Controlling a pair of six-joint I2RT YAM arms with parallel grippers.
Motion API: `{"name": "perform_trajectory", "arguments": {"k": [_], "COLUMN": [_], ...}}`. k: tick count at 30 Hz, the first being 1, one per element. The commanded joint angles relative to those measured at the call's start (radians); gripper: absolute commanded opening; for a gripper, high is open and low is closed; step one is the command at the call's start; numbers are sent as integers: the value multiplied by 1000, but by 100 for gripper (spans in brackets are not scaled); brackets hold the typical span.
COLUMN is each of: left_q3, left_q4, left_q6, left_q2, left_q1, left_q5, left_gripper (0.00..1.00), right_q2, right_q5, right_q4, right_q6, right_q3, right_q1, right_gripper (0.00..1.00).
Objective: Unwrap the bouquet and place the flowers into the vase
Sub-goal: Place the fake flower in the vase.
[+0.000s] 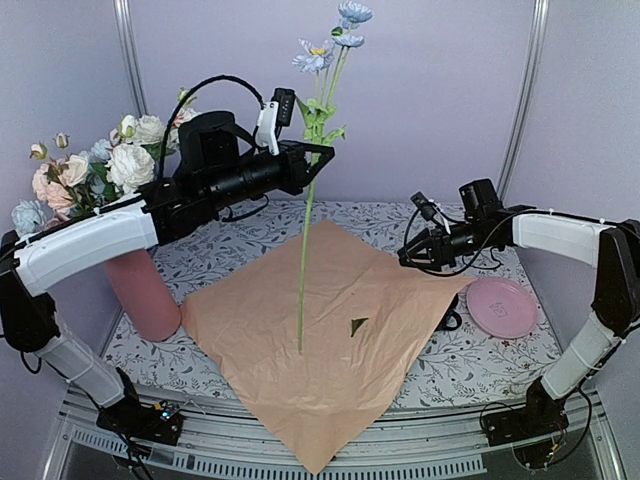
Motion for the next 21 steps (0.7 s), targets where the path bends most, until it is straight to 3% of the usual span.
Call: {"name": "perform_trajectory", "arguments": {"k": [1, 7, 16, 21], "left_q3": [133, 138, 97, 130], "left_q4": [-400, -668, -867, -924], "left_q6": [193, 250, 226, 220], "left_q2": [-51, -177, -396, -464], "left_q1": [10, -3, -9, -10], "left_q5": [5, -76, -247, -414], "left_gripper": [0, 0, 0, 0], "right_q2": [15, 21, 55, 49], "right_q5": [25, 43, 29, 28], "right_q4": [47, 48, 42, 41], "right_q6": [-20, -50, -64, -68], "right_q3": [-24, -30, -29, -35], "right_q1": [-52, -60, -59, -60], "right_gripper": [58, 58, 58, 58]}}
